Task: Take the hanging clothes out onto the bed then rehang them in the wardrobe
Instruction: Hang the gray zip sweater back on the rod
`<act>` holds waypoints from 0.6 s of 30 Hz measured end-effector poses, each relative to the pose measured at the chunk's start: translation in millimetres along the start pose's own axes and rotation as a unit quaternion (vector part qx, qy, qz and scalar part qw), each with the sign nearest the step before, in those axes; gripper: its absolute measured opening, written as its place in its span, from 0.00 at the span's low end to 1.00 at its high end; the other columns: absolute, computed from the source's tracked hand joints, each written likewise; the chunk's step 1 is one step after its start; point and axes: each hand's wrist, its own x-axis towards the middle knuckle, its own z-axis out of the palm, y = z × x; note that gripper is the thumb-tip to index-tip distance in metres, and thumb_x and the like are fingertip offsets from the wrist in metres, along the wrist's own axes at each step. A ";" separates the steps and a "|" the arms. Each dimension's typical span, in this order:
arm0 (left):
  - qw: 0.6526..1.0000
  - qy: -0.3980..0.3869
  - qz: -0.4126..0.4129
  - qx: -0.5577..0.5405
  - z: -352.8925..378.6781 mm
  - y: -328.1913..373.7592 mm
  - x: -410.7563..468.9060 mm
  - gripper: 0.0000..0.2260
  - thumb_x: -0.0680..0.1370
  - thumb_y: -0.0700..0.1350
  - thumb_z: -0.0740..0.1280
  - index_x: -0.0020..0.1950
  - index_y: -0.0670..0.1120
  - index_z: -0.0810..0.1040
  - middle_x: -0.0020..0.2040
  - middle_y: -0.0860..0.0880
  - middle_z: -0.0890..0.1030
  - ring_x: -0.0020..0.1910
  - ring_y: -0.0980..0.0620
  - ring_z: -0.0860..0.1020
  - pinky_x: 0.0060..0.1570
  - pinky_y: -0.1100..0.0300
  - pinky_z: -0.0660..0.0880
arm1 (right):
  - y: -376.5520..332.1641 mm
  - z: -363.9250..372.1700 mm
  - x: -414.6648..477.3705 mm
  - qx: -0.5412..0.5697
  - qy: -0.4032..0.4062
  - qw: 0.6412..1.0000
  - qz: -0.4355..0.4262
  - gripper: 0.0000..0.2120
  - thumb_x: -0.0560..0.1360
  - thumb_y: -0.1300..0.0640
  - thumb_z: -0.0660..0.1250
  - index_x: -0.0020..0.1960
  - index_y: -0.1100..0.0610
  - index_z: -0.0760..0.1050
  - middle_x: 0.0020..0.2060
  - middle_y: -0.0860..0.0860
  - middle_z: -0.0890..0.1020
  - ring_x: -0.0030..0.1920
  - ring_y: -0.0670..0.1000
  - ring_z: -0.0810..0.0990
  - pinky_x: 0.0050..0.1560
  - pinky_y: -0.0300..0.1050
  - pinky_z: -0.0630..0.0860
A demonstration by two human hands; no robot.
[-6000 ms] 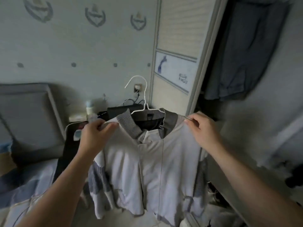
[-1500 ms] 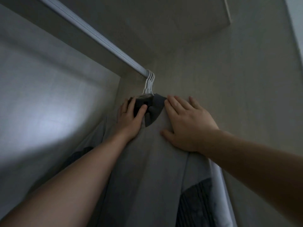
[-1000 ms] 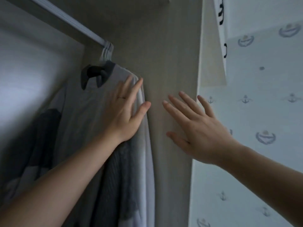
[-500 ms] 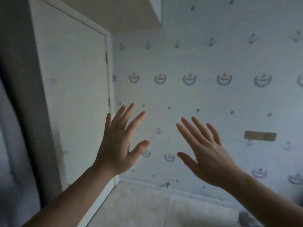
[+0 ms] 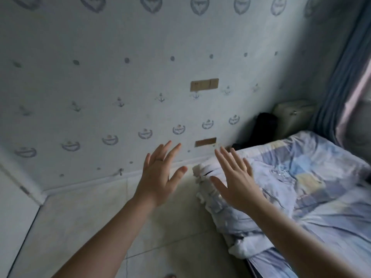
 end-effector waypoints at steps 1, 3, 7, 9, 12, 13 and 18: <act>1.000 -0.017 0.003 -0.010 19.0 -2.5 15.2 0.30 0.78 0.66 0.49 0.79 0.57 0.59 0.80 0.55 0.58 0.80 0.53 0.52 0.75 0.39 0.50 | 15.7 7.8 3.3 -0.001 -0.005 0.999 0.032 0.34 0.80 0.38 0.54 0.80 0.45 0.43 0.79 0.43 0.44 0.78 0.48 0.37 0.77 0.55 0.41; 0.998 -0.049 0.011 -0.028 55.4 -9.0 47.1 0.31 0.78 0.66 0.49 0.79 0.56 0.59 0.80 0.55 0.59 0.80 0.52 0.53 0.75 0.40 0.51 | 45.8 22.4 12.1 0.000 -0.014 0.996 0.092 0.33 0.80 0.37 0.52 0.80 0.45 0.43 0.79 0.42 0.44 0.78 0.48 0.37 0.77 0.54 0.40; 0.991 -0.114 0.023 -0.059 122.4 -23.8 113.0 0.32 0.77 0.68 0.48 0.78 0.57 0.60 0.79 0.55 0.59 0.79 0.51 0.54 0.76 0.42 0.51 | 99.4 48.0 34.6 -0.003 -0.026 0.980 0.197 0.34 0.80 0.36 0.52 0.80 0.44 0.41 0.79 0.42 0.43 0.78 0.48 0.38 0.77 0.56 0.42; 0.986 -0.150 0.027 -0.070 152.4 -30.0 144.3 0.33 0.76 0.69 0.47 0.79 0.57 0.60 0.79 0.55 0.60 0.79 0.50 0.55 0.76 0.42 0.52 | 122.6 58.5 46.9 0.003 -0.027 0.966 0.259 0.34 0.80 0.36 0.52 0.79 0.43 0.41 0.79 0.42 0.43 0.78 0.48 0.38 0.77 0.56 0.42; 0.976 -0.198 0.040 -0.085 194.3 -36.9 188.2 0.34 0.76 0.69 0.46 0.79 0.57 0.59 0.80 0.54 0.59 0.79 0.51 0.54 0.76 0.44 0.52 | 152.1 71.6 60.6 0.007 -0.031 0.943 0.331 0.34 0.80 0.36 0.51 0.79 0.43 0.40 0.79 0.42 0.44 0.78 0.48 0.39 0.77 0.53 0.41; 0.972 -0.214 0.047 -0.087 207.2 -37.6 201.7 0.33 0.76 0.69 0.46 0.79 0.57 0.59 0.80 0.53 0.59 0.79 0.51 0.53 0.76 0.46 0.51 | 160.9 75.5 64.1 0.010 -0.029 0.936 0.351 0.34 0.80 0.36 0.52 0.79 0.43 0.41 0.79 0.42 0.44 0.78 0.47 0.39 0.76 0.53 0.41; 0.951 -0.283 0.081 -0.096 262.1 -26.1 261.0 0.35 0.75 0.70 0.45 0.79 0.58 0.57 0.80 0.53 0.57 0.79 0.51 0.52 0.77 0.48 0.50 | 202.5 85.6 73.3 0.039 -0.023 0.886 0.461 0.34 0.80 0.38 0.55 0.80 0.44 0.44 0.79 0.42 0.47 0.79 0.47 0.43 0.77 0.53 0.44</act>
